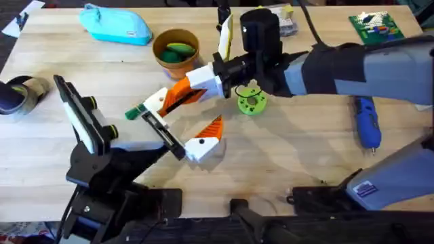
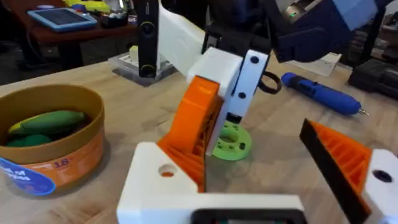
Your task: Pick up the gripper from the table and insert it into the empty holder that is missing its gripper. Then pick up a screw, insert it into the mounting hole, and use the screwdriver to tighten it. Finally, clean up the table by picking up the vegetable and placing it into the bucket.
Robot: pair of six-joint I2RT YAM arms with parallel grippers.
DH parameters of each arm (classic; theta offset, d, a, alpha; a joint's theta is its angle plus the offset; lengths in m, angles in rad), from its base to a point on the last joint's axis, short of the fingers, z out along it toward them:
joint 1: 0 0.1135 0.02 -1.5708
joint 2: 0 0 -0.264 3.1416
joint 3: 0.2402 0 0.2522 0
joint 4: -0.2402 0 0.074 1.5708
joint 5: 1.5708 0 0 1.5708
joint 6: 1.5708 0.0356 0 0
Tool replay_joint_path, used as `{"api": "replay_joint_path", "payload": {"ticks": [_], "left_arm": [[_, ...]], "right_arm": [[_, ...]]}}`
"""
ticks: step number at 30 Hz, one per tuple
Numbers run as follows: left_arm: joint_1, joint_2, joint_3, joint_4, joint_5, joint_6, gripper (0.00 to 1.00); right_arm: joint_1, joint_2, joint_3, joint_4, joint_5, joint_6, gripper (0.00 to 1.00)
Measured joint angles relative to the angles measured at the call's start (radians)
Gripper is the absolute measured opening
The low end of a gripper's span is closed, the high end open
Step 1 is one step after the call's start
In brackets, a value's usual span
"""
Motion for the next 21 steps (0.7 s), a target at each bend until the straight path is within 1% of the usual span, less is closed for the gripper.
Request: {"api": "replay_joint_path", "payload": {"ticks": [10, 16, 21], "left_arm": [[0.000, 0.000, 0.000, 0.000, -0.004, -0.004, 0.995], [0.000, 0.000, 0.000, 0.002, -0.012, 0.015, 0.995], [0.000, 0.000, 0.000, 0.001, -0.013, 0.015, 0.995]], "right_arm": [[0.001, 0.000, 0.000, 0.004, 0.009, 0.003, 0.009], [0.001, 0.012, 0.000, 0.081, 0.013, 0.031, 0.009], [0.005, 0.017, 0.000, 0.090, 0.017, 0.045, 0.009]]}}
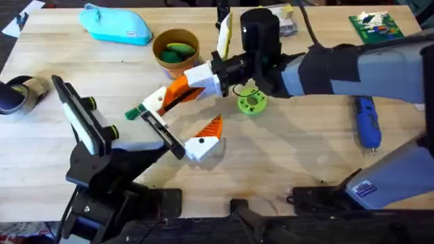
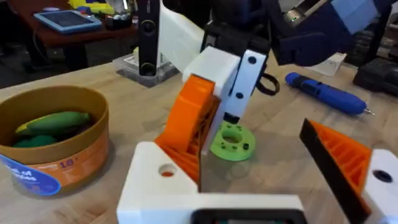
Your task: Pick up the gripper from the table and insert it into the empty holder that is missing its gripper. Then pick up a screw, insert it into the mounting hole, and use the screwdriver to tighten it. Finally, clean up the table by picking up the vegetable and placing it into the bucket.
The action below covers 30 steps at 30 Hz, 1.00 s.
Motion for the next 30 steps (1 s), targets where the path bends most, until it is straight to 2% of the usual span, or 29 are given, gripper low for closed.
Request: {"api": "replay_joint_path", "payload": {"ticks": [10, 15, 20, 26, 30], "left_arm": [[0.003, 0.000, 0.000, 0.000, -0.010, 0.000, 0.995], [0.003, 0.000, 0.000, 0.000, -0.009, 0.001, 0.995], [0.003, 0.000, 0.000, 0.000, -0.001, 0.002, 0.995], [0.001, 0.000, 0.000, 0.001, 0.021, 0.014, 0.995], [-0.011, 0.000, 0.000, 0.000, 0.061, 0.016, 0.995]], "right_arm": [[0.008, 0.000, 0.000, 0.006, 0.020, 0.003, 0.009], [0.010, 0.000, 0.000, 0.003, 0.023, 0.007, 0.122], [0.014, 0.000, 0.000, 0.003, 0.032, 0.007, 0.190], [0.019, 0.000, 0.000, 0.044, 0.026, 0.017, 0.383], [0.024, 0.000, 0.000, 0.063, 0.016, 0.025, 0.576]]}}
